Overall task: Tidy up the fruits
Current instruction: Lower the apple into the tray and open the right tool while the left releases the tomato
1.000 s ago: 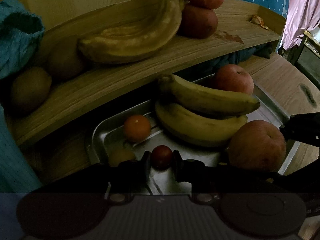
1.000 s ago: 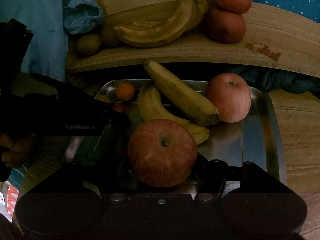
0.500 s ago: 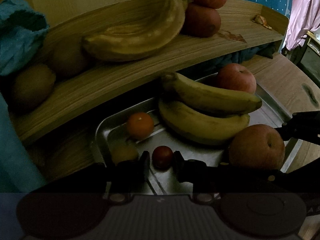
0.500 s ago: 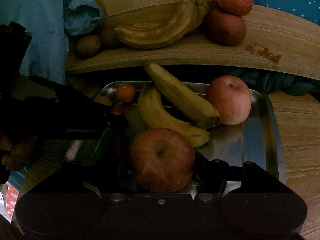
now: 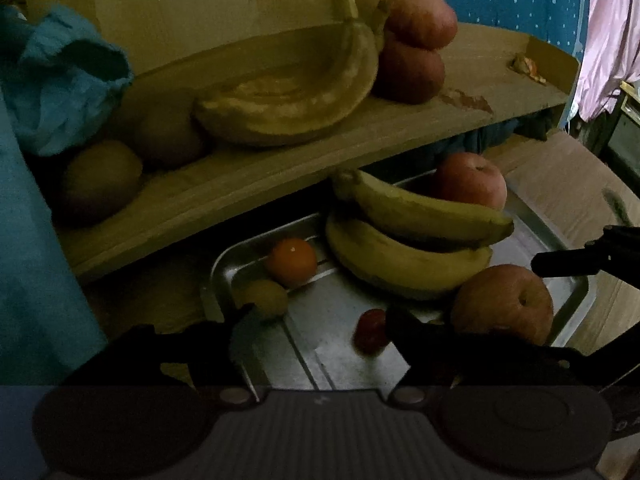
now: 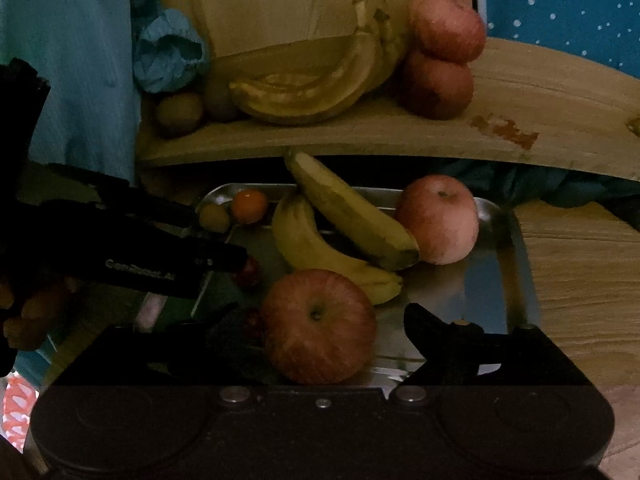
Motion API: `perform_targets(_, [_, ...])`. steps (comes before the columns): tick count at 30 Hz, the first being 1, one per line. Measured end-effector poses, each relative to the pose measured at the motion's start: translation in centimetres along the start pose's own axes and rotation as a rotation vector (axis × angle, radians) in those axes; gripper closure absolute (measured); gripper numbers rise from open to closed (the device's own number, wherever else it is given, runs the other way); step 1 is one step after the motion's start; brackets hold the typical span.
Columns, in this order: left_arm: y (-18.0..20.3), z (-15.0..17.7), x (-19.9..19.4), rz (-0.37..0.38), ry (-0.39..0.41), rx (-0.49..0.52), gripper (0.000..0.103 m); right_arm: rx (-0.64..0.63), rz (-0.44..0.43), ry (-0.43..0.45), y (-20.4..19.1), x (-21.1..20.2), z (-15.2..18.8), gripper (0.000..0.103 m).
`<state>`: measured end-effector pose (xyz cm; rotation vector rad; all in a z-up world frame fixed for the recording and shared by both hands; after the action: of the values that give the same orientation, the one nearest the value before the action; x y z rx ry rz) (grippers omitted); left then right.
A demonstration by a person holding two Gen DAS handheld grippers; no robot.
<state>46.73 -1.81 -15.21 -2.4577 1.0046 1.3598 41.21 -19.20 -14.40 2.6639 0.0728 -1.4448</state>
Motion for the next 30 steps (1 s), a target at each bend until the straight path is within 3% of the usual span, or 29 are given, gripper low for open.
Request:
perform_targets(10, [0.6,0.2,-2.2,-0.03,0.057,-0.009,0.009,0.027,0.036,0.061,0.5,-2.7,0.3,0.001])
perform_targets(15, [0.9,0.5,-3.6,-0.052,0.092,-0.02,0.002,0.045,0.074,0.094,0.8,-4.2,0.7,0.001])
perform_targets(30, [2.4,3.0,-7.5,-0.063,0.135,-0.06,0.0,0.115,0.162,0.133,1.7,-8.8,3.4,0.001])
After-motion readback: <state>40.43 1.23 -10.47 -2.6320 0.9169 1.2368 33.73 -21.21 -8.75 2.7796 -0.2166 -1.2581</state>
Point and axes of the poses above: each gripper's, at about its wrist camera, not at the fingertips, and x roughly the way its jaws point, y to its right, z to its underside, the point moved 1 cm from there along x, roughly the way its jaws point, and after that the axes turned 14 degrees about z, right-handed, at the moved point
